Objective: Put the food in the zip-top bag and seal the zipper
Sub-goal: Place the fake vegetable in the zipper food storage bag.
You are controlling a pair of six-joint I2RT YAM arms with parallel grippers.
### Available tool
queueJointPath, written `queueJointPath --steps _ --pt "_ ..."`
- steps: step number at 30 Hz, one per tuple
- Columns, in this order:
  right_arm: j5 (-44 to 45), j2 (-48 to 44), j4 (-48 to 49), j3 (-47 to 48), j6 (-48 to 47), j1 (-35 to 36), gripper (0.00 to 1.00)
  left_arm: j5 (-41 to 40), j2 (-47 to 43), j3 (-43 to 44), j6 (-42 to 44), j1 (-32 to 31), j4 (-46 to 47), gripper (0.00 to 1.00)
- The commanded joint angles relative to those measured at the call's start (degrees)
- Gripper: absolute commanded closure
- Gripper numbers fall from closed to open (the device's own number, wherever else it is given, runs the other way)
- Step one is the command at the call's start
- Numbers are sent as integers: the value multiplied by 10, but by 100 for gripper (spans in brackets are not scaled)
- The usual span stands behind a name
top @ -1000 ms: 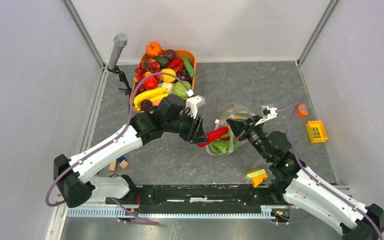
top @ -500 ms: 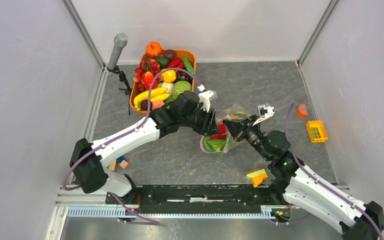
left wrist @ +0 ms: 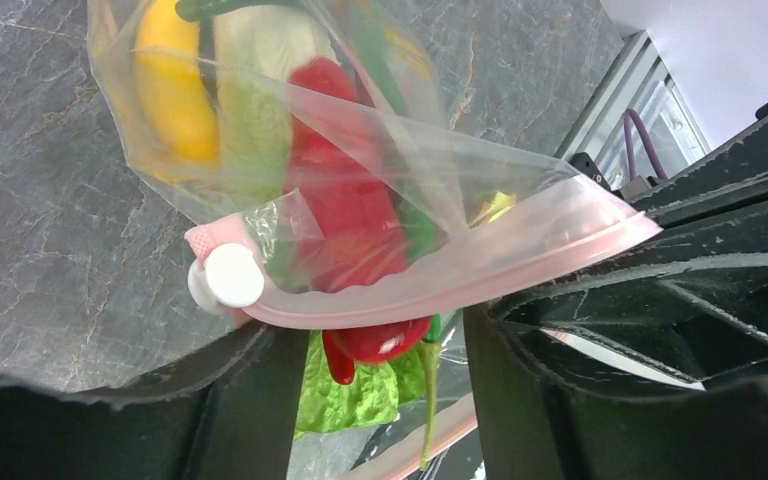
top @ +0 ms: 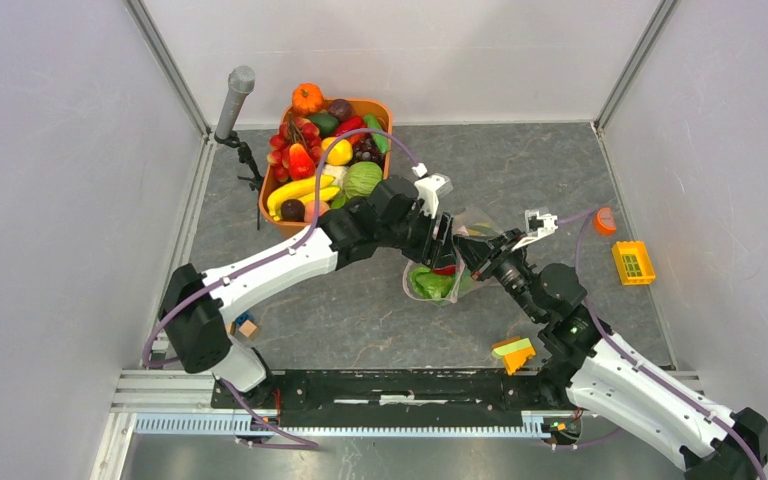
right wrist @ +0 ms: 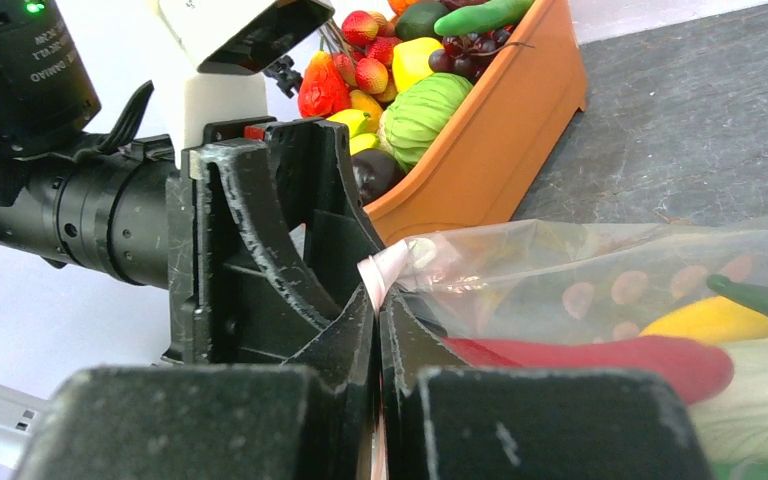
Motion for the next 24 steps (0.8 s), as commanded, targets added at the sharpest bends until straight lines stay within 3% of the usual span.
queueJointPath --steps 1,9,14,18,20,24 --pt "48 -21 20 -5 11 3 95 -23 -43 8 11 -3 3 30" --pt "92 -43 6 -19 20 2 94 -27 -118 -19 29 -4 -1 28" --pt "99 -53 3 -24 21 2 94 -86 -150 -24 49 -2 -18 20" --pt "97 -56 0 -23 19 2 93 -211 -152 -9 63 0 -51 13" --pt "98 -58 -3 -25 19 2 93 -304 -157 -9 51 1 -52 1" --pt "101 -62 -9 -25 19 2 93 -411 -160 -5 62 13 -22 0"
